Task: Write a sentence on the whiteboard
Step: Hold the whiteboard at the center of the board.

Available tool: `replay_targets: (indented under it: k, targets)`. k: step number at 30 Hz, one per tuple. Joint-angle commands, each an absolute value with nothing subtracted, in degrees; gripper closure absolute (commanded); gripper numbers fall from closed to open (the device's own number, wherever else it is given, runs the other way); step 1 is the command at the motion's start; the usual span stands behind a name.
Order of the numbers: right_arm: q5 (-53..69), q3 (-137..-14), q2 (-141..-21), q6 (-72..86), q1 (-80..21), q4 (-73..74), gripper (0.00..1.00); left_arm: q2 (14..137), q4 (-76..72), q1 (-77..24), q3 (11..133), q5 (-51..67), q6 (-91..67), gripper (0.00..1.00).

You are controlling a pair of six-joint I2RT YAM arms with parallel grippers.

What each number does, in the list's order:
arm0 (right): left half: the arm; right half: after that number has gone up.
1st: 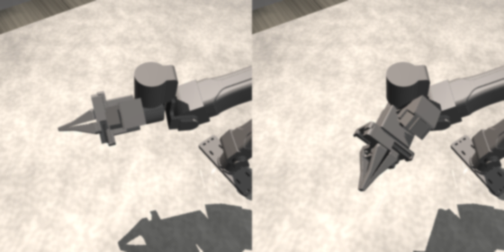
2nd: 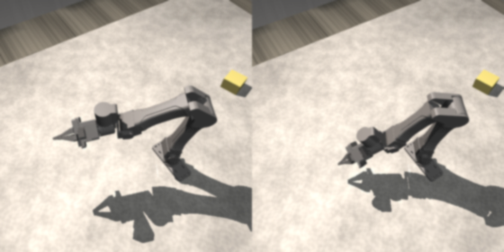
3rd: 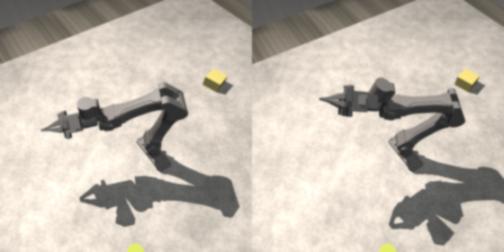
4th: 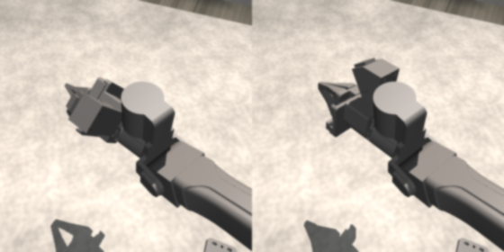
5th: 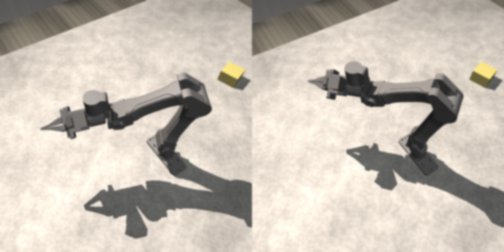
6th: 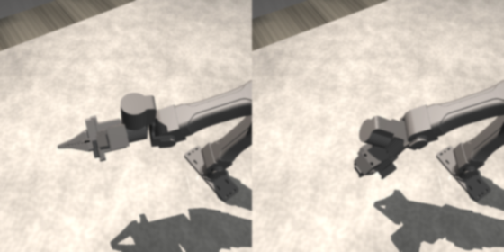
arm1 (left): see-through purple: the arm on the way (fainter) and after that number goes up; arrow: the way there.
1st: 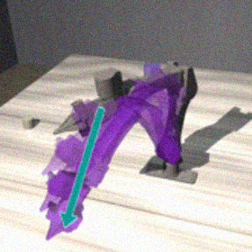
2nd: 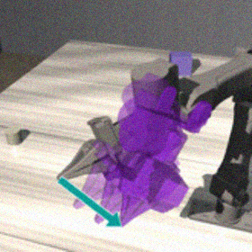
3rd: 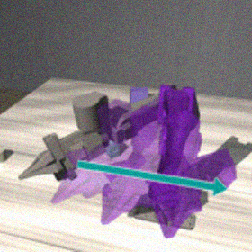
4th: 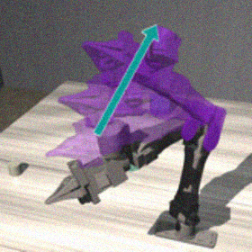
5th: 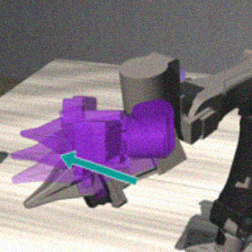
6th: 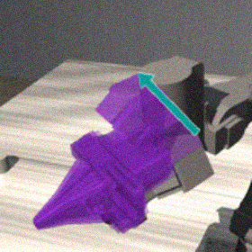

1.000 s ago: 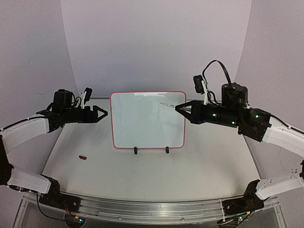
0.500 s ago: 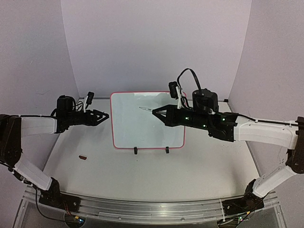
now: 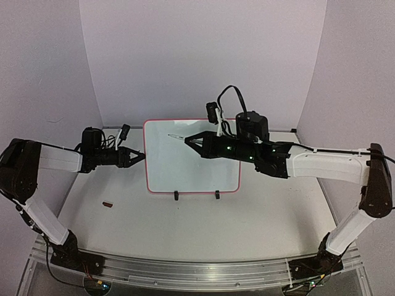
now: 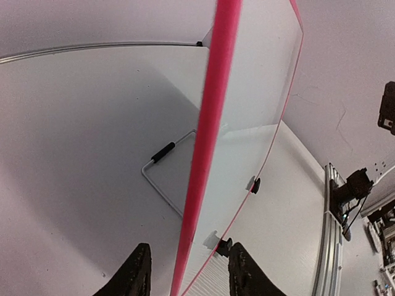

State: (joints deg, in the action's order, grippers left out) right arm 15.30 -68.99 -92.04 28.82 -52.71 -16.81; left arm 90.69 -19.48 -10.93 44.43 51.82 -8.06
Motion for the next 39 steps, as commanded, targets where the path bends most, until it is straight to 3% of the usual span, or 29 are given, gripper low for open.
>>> replay_targets:
  k: [1,13,29,39]
  targets:
    - [16.1,-71.4,-92.8,29.5,-52.8,-19.5,1.00,91.5,-18.7,-13.9,48.1,51.0,-3.7,0.64]
    - [15.3,-68.8,-90.6,29.7,-52.9,-19.8,1.00,94.0,-14.3,-20.5,51.9,46.8,-0.1,0.89]
    - [12.8,-66.5,-88.8,28.9,-53.2,-20.5,1.00,96.5,-14.1,-23.0,52.8,48.7,2.1,1.00]
    - [7.9,-70.8,-93.3,27.1,-54.0,-20.4,1.00,97.0,-14.6,-23.0,51.8,49.4,3.7,1.00]
